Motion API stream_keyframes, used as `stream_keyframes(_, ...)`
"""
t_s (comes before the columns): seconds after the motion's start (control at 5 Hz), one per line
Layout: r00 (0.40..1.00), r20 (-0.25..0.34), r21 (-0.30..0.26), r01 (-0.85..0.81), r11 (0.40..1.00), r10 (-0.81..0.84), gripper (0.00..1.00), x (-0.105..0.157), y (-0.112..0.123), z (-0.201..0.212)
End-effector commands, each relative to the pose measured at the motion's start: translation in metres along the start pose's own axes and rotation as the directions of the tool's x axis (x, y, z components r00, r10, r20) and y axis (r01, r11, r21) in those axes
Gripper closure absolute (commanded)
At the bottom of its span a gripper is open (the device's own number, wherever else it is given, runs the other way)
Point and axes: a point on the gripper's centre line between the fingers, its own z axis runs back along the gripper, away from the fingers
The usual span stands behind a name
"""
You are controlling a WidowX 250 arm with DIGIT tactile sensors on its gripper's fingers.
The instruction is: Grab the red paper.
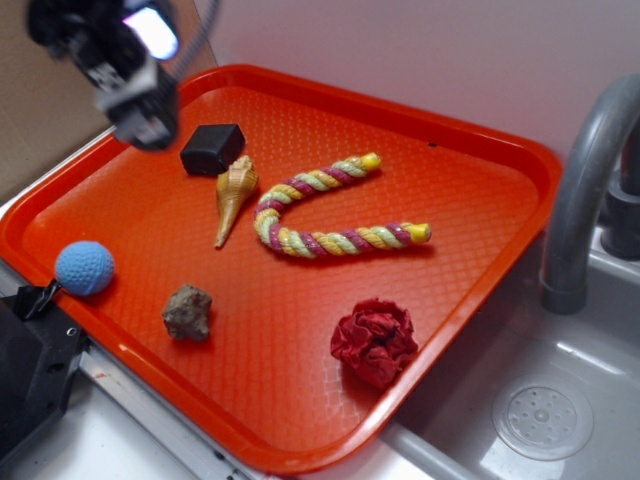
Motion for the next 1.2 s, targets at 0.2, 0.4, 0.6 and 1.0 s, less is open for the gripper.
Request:
stream_keyframes(0.2, 0.975, -0.083, -0.060, 0.200, 0.978, -0.205, 0.00, 0.027, -0.056, -0.054)
stream_keyframes(0.4, 0.962, -0.113, -0.064, 0.243, 0.968, -0.249, 0.00, 0.028, -0.064, -0.070)
stream_keyframes(0.6, 0.938, -0.151, -0.087, 0.301, 0.950, -0.311, 0.00, 0.029, -0.081, -0.087)
stream_keyframes(1.0, 0.900, -0.187, -0.121, 0.376, 0.919, -0.393, 0.00, 0.029, -0.100, -0.111)
